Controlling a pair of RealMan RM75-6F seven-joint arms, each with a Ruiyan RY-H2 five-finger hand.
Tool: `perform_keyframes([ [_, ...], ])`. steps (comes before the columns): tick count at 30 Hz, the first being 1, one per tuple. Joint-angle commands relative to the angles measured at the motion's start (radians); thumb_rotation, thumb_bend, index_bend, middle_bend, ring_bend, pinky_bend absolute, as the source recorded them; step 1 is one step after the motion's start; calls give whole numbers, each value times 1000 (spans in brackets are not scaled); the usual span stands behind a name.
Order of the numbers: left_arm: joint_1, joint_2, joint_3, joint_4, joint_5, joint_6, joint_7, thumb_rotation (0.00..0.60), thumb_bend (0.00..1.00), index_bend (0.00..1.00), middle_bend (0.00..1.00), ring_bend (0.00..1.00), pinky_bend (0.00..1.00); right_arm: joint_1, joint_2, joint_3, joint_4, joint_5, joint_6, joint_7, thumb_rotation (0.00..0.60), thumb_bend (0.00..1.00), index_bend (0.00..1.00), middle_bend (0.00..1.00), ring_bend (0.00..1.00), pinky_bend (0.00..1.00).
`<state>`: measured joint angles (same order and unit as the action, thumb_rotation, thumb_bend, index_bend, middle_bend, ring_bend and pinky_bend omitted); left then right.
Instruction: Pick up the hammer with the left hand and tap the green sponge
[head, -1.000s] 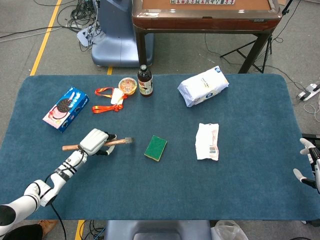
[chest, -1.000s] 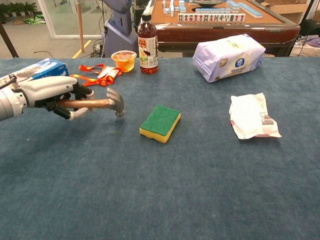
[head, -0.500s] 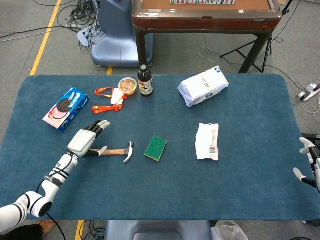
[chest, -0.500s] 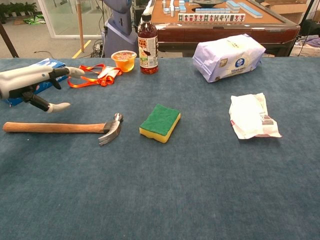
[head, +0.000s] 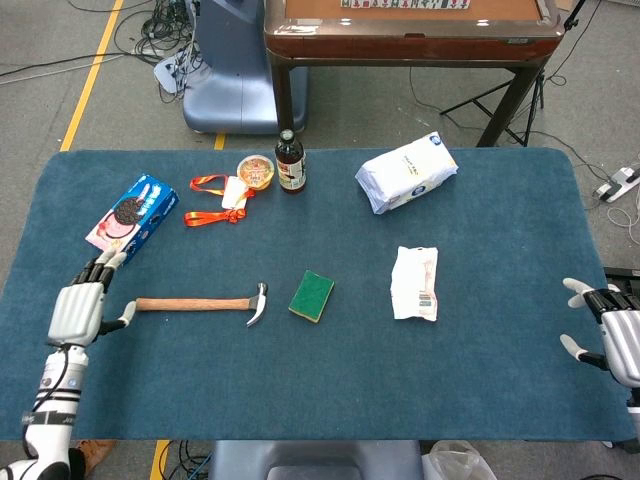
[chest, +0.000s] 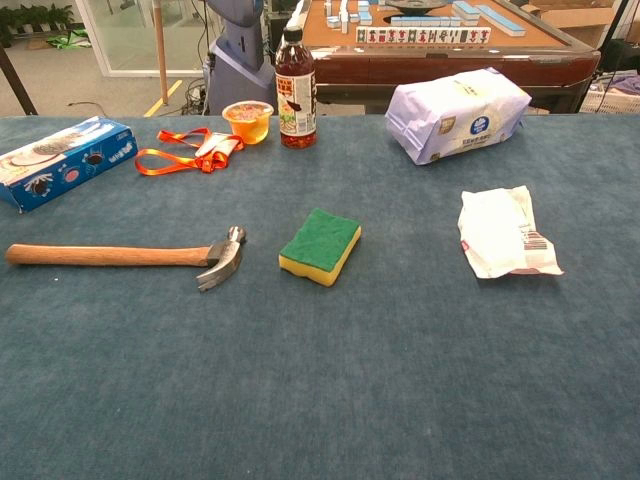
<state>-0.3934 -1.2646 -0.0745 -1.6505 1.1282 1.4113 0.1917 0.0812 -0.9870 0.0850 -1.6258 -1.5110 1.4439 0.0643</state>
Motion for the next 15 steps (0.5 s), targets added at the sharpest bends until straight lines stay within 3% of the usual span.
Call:
perform_keyframes([
  [1, 82, 27, 33, -72, 29, 94, 66, 600, 314, 131, 75, 90, 215, 12, -2, -5, -2, -15, -10, 8, 600, 187, 252, 419, 307, 321],
  [15, 171, 53, 59, -180, 116, 154, 118, 600, 314, 145, 77, 91, 215, 42, 9, -33, -29, -63, -42, 11, 600, 200, 253, 419, 307, 321],
])
